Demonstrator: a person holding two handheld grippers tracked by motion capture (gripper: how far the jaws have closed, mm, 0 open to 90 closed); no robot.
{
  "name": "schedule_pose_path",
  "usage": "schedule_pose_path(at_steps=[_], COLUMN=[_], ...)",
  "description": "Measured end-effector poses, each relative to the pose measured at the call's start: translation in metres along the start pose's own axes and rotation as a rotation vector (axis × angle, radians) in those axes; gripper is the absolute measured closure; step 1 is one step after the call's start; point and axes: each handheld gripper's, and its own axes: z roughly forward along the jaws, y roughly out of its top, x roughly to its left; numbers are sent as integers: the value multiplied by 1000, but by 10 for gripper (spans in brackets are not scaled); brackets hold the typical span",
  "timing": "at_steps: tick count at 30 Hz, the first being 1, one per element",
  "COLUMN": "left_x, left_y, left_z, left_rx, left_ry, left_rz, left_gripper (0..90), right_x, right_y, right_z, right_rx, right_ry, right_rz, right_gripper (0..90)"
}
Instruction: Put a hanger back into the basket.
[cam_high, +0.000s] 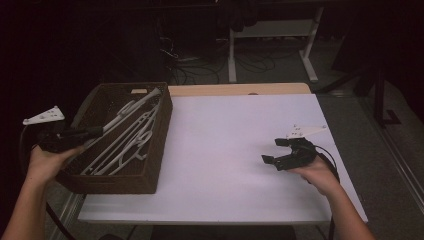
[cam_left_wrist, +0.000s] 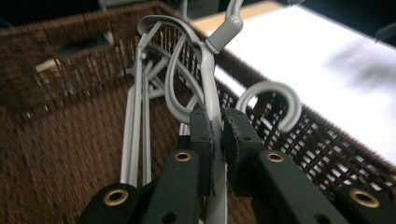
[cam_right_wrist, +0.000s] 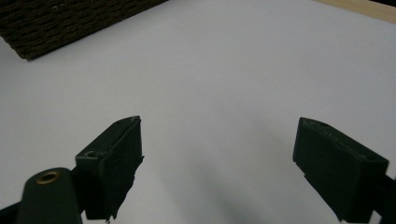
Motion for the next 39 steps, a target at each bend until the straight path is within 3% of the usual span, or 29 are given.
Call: schedule_pose_path(at_steps=[1,5,8,10,18,19,24,29,36,39], left_x=[1,9,9,11,2,-7,-38,-66,-96,-104], left_y=[-2,-14,-13,-12,-3,3,21,31,34,32], left_z=[4,13,11,11,6,8,17,36,70,80], left_rx=[16,61,42,44,-25,-40,-77,-113,-112,-99], left_ry=[0,-10,49,52,34,18,-27,-89,-182,-210], left_rz=[7,-41,-40,-56,-62,-50,-1,42,87,95], left_gripper=[829,825,784,655,469,469,305,199,103,8], right_x=[0,-1,-1,-1,4,5,13,20,29,31], right_y=[0,0,0,1,10,12,23,30,44,47], right_z=[0,-1,-2,-2,-8,-9,-15,-20,-34,-38], right_rx=[0,-2,-3,-6,-16,-16,-25,-36,-76,-94], right_ry=[0,-1,-1,-1,4,4,14,28,37,33], right_rz=[0,2,2,-1,-19,-23,-46,-62,-79,-85], right_gripper=[149,150,150,149,148,147,139,132,95,73])
